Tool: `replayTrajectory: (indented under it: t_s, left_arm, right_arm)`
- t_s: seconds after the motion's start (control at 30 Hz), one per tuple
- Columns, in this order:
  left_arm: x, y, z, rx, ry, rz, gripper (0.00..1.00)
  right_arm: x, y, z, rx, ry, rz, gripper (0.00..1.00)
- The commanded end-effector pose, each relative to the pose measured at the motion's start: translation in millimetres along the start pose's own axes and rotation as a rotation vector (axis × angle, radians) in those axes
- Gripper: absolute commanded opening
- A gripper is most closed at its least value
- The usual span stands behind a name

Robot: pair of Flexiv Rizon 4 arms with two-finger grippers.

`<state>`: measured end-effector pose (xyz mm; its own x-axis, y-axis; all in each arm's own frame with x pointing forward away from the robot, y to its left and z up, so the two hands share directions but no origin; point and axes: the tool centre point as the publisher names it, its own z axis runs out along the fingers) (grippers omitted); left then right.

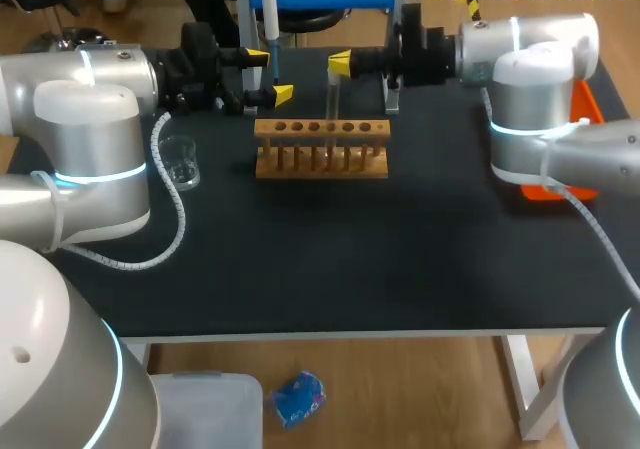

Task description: Invert the test tube, pick up the pipette, mount the tip to pipette, aspirate from beaker and dispense into the tube, eject the tip, return the pipette, and cap with the stopper.

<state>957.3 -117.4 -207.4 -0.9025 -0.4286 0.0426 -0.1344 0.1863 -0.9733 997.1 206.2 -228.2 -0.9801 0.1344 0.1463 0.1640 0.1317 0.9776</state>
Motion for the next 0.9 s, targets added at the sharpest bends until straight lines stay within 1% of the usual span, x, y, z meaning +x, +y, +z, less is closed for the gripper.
replayTrajectory:
  t_s: [0.03,0.23,0.33,0.43,0.6,0.63,0.67,0.7,0.73,0.77,0.8,0.9]
  left_arm:
    - [0.8,1.2,1,0.004,-0.005,0.001,1.00]
    - [0.8,1.2,1,0.004,-0.005,0.001,1.00]
    - [0.8,1.2,1,0.004,-0.005,0.001,1.00]
    - [0.8,1.2,1,0.004,-0.005,0.001,1.00]
    - [0.8,1.2,1,0.004,-0.005,0.001,1.00]
    - [0.8,1.2,1,0.004,-0.005,0.001,1.00]
    - [0.8,1.2,1,0.004,-0.005,0.001,1.00]
    - [0.8,1.2,1,0.004,-0.005,0.001,1.00]
    - [0.8,1.2,1,0.004,-0.005,0.001,1.00]
    - [0.8,1.2,1,0.004,-0.005,0.001,1.00]
    - [0.8,1.2,1,0.004,-0.005,0.001,1.00]
    - [0.8,1.2,1,0.004,-0.005,0.001,1.00]
  right_arm:
    - [-1,-16,2,-0.004,-0.002,0.004,0.00]
    - [-1,-16,1,-0.004,-0.007,0.007,0.00]
    - [3,-6,-4,-0.018,-0.004,-0.004,0.00]
    - [10,13,-11,-0.031,0.004,-0.032,0.00]
    - [15,35,-20,-0.003,-0.011,-0.084,0.00]
    - [15,40,-23,0.023,-0.033,-0.106,0.24]
    - [15,43,-24,0.039,-0.036,-0.123,0.36]
    - [15,44,-26,0.062,-0.055,-0.137,0.44]
    - [15,45,-27,0.081,-0.075,-0.151,0.58]
    - [14,46,-28,0.091,-0.071,-0.154,0.95]
    - [14,47,-30,0.113,-0.082,-0.159,1.00]
    - [12,48,-34,0.161,-0.118,-0.176,1.00]
